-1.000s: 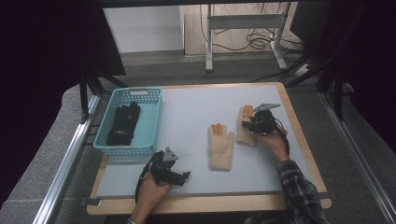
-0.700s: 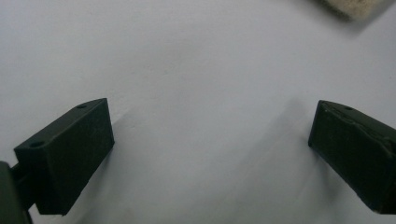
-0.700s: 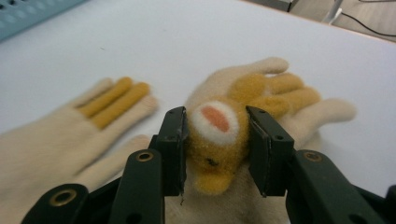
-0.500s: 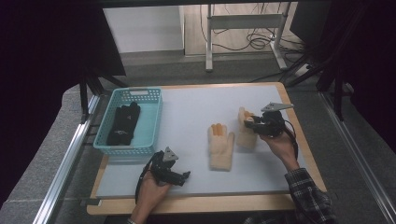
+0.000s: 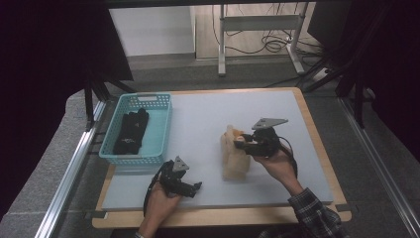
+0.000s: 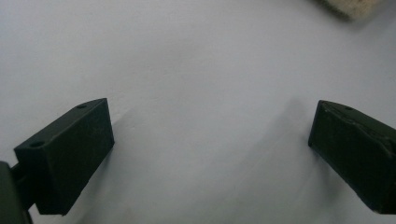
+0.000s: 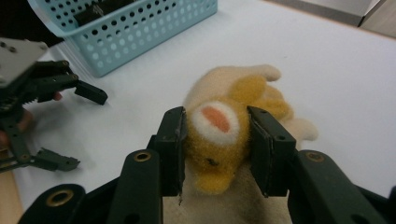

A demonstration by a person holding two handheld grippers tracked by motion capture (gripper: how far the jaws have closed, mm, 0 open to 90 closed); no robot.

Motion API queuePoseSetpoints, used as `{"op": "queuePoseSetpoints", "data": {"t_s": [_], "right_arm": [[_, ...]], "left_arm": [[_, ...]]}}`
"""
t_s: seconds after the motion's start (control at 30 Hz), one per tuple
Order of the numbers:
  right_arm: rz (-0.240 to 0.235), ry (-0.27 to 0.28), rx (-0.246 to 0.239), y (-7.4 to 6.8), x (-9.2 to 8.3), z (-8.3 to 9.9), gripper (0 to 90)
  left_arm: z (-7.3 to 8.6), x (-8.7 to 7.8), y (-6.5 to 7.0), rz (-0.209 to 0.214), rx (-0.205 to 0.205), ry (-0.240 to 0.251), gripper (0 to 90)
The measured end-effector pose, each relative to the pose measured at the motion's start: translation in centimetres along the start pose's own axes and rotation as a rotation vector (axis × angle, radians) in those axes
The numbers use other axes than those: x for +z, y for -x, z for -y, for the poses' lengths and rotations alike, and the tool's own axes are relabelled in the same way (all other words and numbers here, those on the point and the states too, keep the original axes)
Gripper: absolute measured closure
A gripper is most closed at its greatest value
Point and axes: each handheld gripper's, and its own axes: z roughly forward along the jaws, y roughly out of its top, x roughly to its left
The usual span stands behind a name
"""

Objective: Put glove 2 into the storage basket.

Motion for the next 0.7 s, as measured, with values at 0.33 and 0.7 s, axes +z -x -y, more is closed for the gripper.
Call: {"op": "queuePoseSetpoints", "data": {"t_s": [0.33,0.7], "right_arm": [[0.019,-0.104,0.016,-0.4,4.2,2.5,53.2],[0.002,-0.082,0.016,-0.4,3.3,2.9,38.2]], "left_arm": [[0.0,0.0,0.0,0.001,0.004,-0.006,0.2],[0.0,0.0,0.0,0.001,0.001,-0.003,0.2]]}}
